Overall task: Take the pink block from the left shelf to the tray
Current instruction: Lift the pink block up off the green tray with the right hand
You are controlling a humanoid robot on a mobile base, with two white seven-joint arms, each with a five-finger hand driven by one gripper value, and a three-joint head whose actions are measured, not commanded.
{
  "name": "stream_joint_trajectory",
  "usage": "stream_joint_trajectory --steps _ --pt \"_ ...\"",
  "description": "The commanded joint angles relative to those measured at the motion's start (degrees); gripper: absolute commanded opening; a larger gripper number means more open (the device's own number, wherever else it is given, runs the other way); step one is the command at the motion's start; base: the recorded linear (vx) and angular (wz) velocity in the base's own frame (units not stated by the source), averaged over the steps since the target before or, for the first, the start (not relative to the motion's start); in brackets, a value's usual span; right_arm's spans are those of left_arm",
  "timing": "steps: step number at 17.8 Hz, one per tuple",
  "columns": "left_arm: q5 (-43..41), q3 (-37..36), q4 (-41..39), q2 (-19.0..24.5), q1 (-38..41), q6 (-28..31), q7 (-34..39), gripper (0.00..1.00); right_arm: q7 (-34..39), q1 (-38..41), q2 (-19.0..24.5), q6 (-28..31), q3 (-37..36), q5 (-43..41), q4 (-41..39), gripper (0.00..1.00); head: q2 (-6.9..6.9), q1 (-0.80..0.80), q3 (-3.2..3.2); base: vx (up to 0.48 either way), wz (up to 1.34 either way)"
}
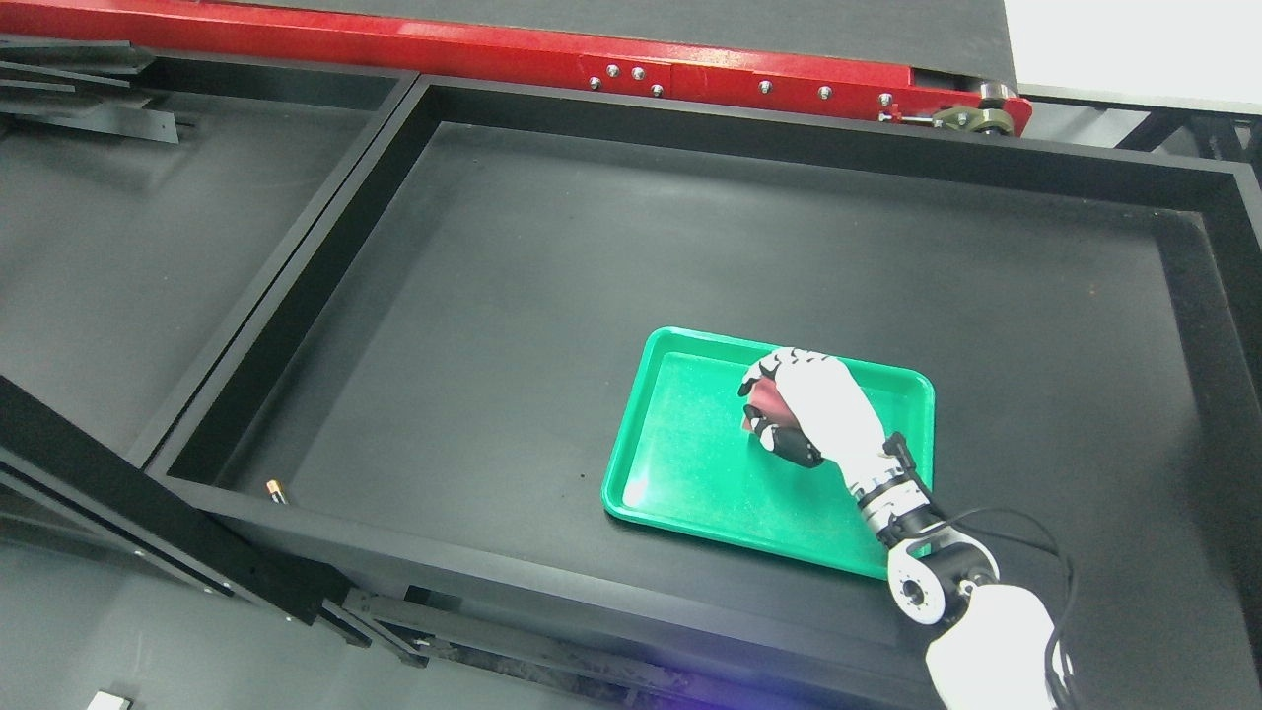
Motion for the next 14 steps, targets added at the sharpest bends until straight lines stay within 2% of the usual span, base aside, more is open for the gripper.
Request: stream_joint_trajectory --steps 1,6,14 --pt "0.0 0.0 -1.0 1.0 -1.7 0.0 0.0 1.0 -8.4 1.4 -1.0 -2.4 -3.8 -1.1 -9.4 0.04 0.0 0.0 0.0 0.0 0.0" --pt "0.0 0.0 -1.0 1.0 -1.7 0.0 0.0 1.0 -14.7 3.5 -1.0 -6.1 -7.0 -7.8 -15.6 0.04 0.0 0.0 0.0 0.0 0.0" --pt "0.0 0.0 -1.0 1.0 -1.8 0.0 0.0 1.0 -14.8 4.8 -1.0 -6.9 -8.2 -12.0 -17.1 0.04 0.0 0.0 0.0 -0.022 0.01"
